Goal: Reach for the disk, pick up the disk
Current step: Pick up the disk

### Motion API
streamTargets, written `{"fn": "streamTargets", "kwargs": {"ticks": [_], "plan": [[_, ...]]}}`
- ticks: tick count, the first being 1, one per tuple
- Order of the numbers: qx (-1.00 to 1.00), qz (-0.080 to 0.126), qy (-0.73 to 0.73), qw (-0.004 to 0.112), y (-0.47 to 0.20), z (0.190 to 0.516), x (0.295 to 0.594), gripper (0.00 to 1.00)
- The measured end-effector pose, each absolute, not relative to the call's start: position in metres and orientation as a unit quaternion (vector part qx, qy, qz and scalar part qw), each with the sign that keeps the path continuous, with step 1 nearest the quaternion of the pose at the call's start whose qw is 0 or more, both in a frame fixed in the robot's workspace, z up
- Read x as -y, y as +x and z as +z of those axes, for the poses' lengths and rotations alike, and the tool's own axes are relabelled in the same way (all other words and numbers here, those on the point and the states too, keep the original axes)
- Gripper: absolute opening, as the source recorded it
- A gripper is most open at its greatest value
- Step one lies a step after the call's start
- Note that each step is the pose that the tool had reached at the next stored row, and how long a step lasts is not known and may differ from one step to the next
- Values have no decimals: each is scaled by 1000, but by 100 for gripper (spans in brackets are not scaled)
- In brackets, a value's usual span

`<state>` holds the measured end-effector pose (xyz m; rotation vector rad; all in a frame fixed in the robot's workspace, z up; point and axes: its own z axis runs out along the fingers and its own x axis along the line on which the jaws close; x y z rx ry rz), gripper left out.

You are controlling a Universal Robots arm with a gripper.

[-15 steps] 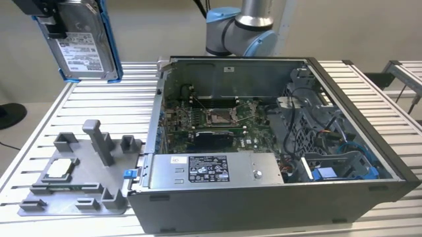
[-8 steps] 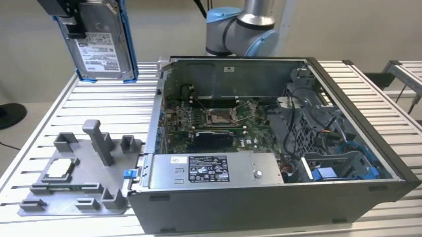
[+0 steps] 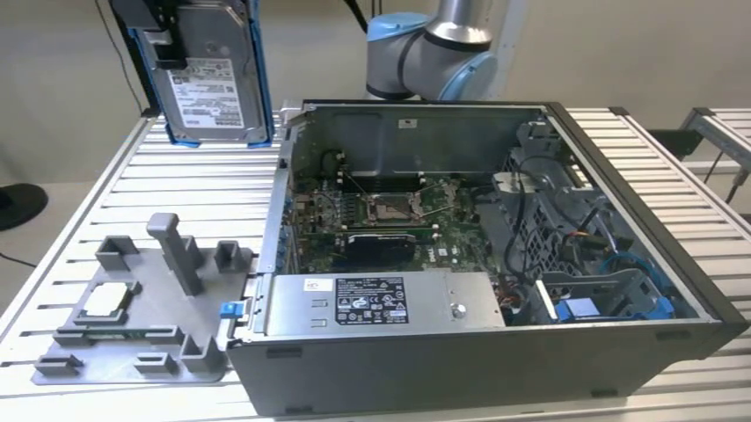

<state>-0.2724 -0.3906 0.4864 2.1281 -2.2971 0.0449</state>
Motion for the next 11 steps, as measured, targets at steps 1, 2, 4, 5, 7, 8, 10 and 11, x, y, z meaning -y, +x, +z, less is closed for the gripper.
{"fn": "streamTargets", "kwargs": {"ticks": [1,2,4,5,7,8,10,11], "plan": [[733,15,680,5,-269,486,391,0],[733,15,680,6,-266,486,391,0],[733,16,679,6,-259,486,391,0],[733,16,679,6,-255,486,391,0],[733,17,680,7,-247,486,391,0],[733,17,679,7,-244,486,391,0],[733,18,679,8,-236,486,391,0],[733,18,679,8,-232,486,391,0]]}}
